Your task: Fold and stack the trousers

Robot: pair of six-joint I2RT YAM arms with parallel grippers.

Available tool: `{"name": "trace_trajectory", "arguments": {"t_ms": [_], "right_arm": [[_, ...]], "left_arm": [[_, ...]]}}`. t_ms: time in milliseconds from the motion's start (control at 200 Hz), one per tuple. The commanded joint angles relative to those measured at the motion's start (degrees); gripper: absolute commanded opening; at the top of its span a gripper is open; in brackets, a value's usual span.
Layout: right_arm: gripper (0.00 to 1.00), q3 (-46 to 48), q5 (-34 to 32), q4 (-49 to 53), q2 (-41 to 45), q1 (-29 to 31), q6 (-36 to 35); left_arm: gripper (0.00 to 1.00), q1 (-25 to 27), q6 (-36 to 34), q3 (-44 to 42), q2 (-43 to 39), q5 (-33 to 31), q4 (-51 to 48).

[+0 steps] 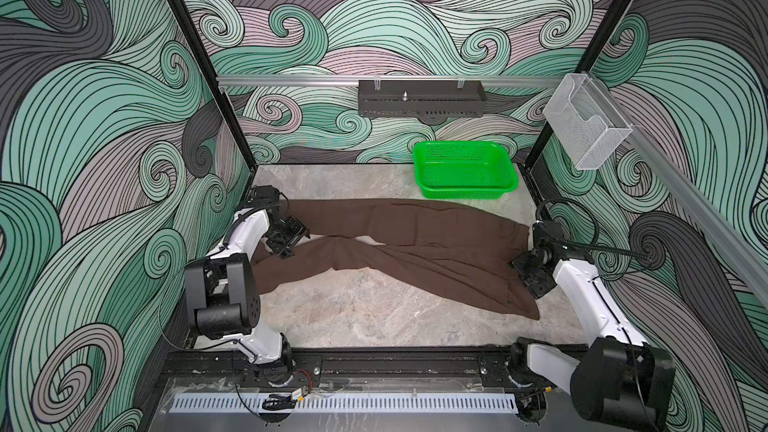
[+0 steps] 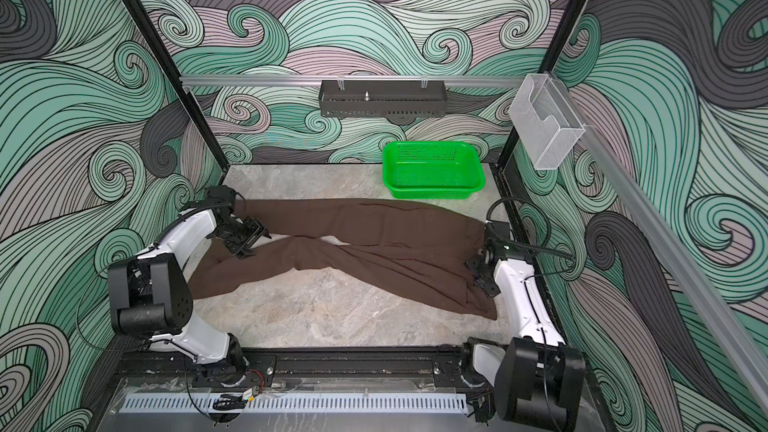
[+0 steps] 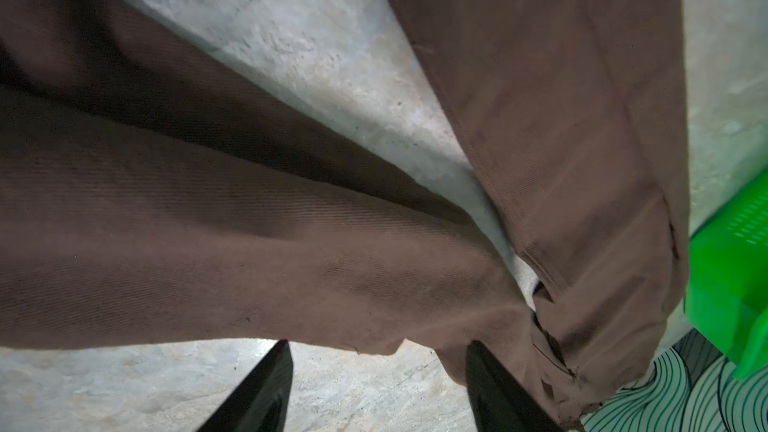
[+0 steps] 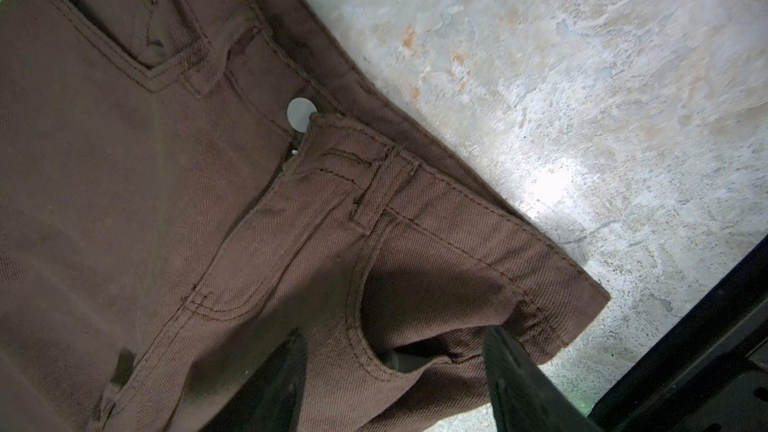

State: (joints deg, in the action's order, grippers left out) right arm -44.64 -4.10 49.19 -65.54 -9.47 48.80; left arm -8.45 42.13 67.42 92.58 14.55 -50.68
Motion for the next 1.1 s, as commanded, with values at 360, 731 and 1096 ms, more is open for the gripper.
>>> {"name": "trace_trajectory", "arguments": {"t_ms": [360,731,1096], "right_arm": [[0.68,1.05,-1.53,1.01,0.69,0.42,-0.29],[0.68,-0.22,-0.91,0.43,-0.97,0.36,-0.76],[0.67,-0.44,-0.57,-0.94,-3.06,0.42,-0.81]], "left_arm": [[0.69,-10.23,12.05,21.32,14.45,-18.72,-21.76],[0.68,-13.03,16.49,24.3,21.88,-17.1,-18.96],[0.66,-12.56,20.84,27.68,26.24,-23.16,-20.02]]}}
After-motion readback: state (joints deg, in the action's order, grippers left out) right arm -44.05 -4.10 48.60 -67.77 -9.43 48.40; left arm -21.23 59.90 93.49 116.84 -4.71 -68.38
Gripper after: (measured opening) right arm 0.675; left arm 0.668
